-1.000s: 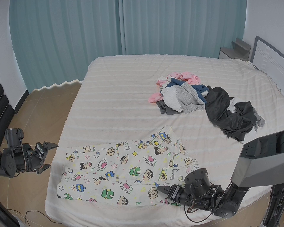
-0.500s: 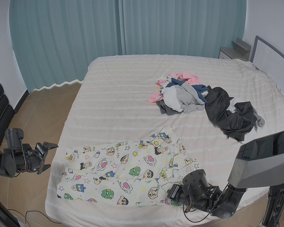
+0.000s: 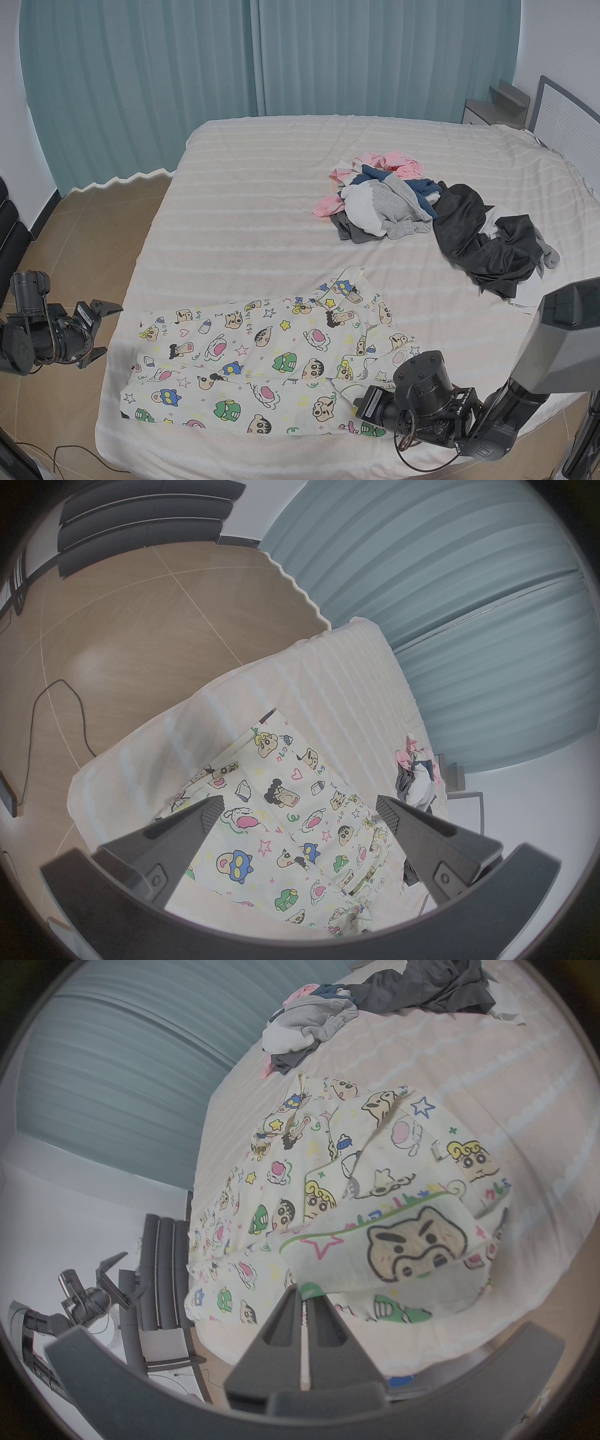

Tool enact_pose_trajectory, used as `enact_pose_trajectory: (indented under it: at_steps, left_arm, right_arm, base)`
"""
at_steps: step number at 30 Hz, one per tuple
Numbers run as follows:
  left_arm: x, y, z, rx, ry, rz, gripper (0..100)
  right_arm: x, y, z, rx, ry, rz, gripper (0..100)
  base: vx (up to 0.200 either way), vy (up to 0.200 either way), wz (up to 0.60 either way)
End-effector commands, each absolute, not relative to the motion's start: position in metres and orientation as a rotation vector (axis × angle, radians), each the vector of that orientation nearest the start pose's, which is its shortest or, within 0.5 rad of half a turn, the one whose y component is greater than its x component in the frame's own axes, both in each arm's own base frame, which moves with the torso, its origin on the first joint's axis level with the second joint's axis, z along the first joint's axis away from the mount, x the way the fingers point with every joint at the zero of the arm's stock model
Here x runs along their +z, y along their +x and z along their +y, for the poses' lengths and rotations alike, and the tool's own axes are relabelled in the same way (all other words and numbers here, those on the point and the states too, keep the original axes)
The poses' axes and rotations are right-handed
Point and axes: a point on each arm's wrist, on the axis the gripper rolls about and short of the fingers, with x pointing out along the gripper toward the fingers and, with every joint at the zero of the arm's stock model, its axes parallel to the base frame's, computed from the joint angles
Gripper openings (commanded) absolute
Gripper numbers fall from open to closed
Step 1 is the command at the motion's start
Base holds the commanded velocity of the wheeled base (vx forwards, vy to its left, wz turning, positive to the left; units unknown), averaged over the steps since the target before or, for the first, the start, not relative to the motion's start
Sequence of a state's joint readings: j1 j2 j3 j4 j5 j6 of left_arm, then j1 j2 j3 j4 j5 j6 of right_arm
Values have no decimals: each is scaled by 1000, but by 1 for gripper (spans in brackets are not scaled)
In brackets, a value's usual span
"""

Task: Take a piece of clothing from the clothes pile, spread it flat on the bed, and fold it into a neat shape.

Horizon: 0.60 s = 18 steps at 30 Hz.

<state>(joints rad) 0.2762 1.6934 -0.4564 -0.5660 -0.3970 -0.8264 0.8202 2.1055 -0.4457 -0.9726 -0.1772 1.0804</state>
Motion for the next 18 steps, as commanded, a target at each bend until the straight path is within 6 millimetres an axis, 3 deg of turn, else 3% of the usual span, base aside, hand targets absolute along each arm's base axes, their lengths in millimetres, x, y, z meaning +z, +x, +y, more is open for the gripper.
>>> enact_pose_trajectory:
  at_steps: [1, 8, 13, 18]
  left_arm:
    - [95, 237, 59, 156, -1019, 655, 100]
    - [94, 237, 59, 157, -1020, 656, 100]
    - [95, 237, 59, 156, -1019, 655, 100]
    - [95, 237, 59, 156, -1019, 655, 100]
  right_arm:
    - [34, 189, 211, 257, 666, 870, 0]
    - [33, 187, 214, 251, 620, 948, 0]
    - [46, 188, 217, 274, 621, 985, 0]
    - [46, 188, 222, 251, 589, 1127, 0]
  base:
    - [0, 0, 0]
    - [0, 0, 0]
    - [0, 0, 0]
    - [0, 0, 0]
